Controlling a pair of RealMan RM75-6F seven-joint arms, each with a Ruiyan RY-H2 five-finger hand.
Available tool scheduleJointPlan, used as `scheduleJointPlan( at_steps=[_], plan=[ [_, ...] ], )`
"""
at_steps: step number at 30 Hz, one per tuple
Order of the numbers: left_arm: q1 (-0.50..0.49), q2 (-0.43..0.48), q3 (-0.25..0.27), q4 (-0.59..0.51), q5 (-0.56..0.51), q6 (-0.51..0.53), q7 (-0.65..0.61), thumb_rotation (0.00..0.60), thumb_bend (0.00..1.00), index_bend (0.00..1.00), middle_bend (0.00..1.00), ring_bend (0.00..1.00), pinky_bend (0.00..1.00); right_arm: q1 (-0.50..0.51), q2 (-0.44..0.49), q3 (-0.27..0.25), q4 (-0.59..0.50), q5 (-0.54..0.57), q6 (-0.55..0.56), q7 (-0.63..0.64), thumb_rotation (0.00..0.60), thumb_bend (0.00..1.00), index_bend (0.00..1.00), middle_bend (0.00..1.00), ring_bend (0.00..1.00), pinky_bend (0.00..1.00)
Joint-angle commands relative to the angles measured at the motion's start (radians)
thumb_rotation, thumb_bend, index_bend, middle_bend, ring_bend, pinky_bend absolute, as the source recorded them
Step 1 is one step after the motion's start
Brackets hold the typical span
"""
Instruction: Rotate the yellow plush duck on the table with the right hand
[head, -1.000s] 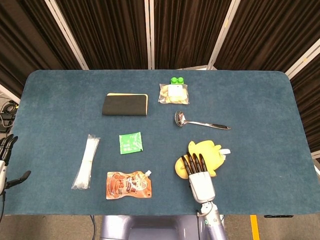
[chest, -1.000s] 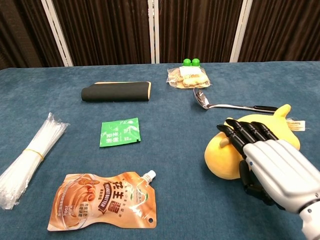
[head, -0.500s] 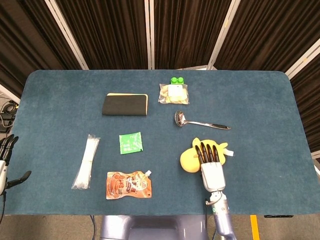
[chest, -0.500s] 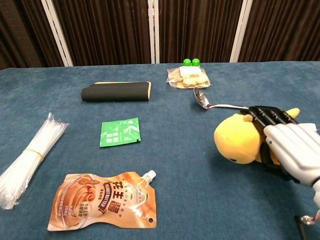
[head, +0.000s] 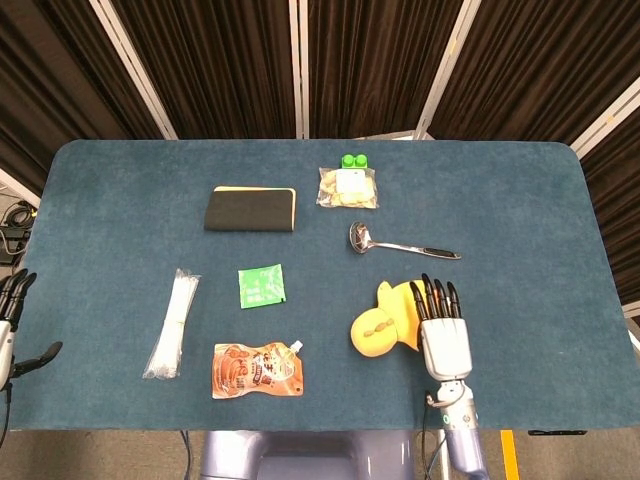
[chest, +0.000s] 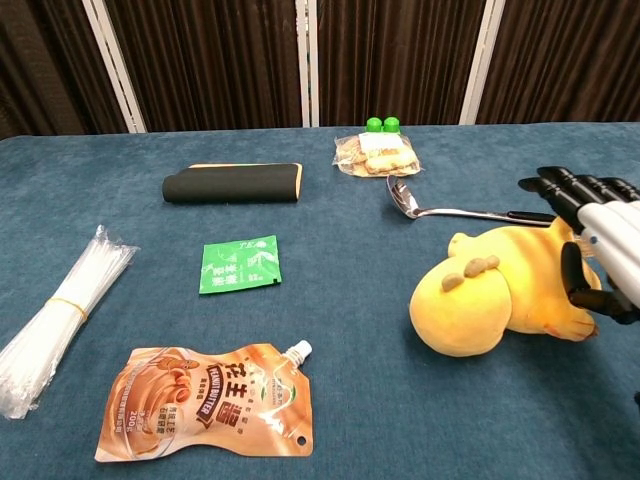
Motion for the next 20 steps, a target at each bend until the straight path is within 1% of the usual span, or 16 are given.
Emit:
scheduleJointPlan(
  at_steps=[1,3,5,6,8,11,13,16,20],
  plan=[
    [0.001,0.000,0.000,0.000,0.001,0.003,-0.001,0.600,0.19,0.00,0.00,0.00,0.00,-0.019,0.047,-0.024,-0.040,-0.039,0.040,0.028,0.600,0.98,0.00,0.00,0.00,0.00],
    [0.002,0.001,-0.001,0.001,0.001,0.005,-0.002,0.600,0.19,0.00,0.00,0.00,0.00,-0.029,0.081,-0.036,-0.058,-0.068,0.067,0.039,0.600,0.85,0.00,0.00,0.00,0.00],
    [0.004,0.001,-0.001,0.000,0.002,0.008,-0.003,0.600,0.19,0.00,0.00,0.00,0.00,-0.040,0.125,-0.051,-0.073,-0.096,0.092,0.055,0.600,0.61,0.00,0.00,0.00,0.00],
    [0.004,0.002,-0.001,-0.001,0.003,0.010,-0.005,0.600,0.19,0.00,0.00,0.00,0.00,-0.047,0.156,-0.059,-0.082,-0.108,0.103,0.072,0.600,0.53,0.00,0.00,0.00,0.00],
    [0.006,0.001,0.000,0.000,0.006,0.014,-0.004,0.600,0.18,0.00,0.00,0.00,0.00,-0.061,0.221,-0.069,-0.093,-0.117,0.118,0.118,0.600,0.47,0.00,0.00,0.00,0.00],
    [0.005,-0.005,0.004,0.002,0.016,0.015,0.006,0.600,0.19,0.00,0.00,0.00,0.00,-0.086,0.336,-0.084,-0.107,-0.100,0.117,0.189,0.600,0.41,0.00,0.00,0.00,0.00],
    [0.005,-0.012,0.006,0.008,0.022,0.019,0.016,0.600,0.19,0.00,0.00,0.00,0.00,-0.094,0.392,-0.094,-0.113,-0.103,0.113,0.223,0.600,0.38,0.00,0.00,0.00,0.00],
    [0.004,-0.019,0.008,0.012,0.027,0.020,0.026,0.600,0.18,0.00,0.00,0.00,0.00,-0.103,0.424,-0.099,-0.113,-0.107,0.120,0.246,0.600,0.33,0.00,0.00,0.00,0.00],
    [0.001,-0.030,0.013,0.019,0.036,0.016,0.042,0.600,0.18,0.00,0.00,0.00,0.00,-0.122,0.456,-0.101,-0.092,-0.082,0.116,0.297,0.600,0.32,0.00,0.00,0.00,0.00]
  ],
)
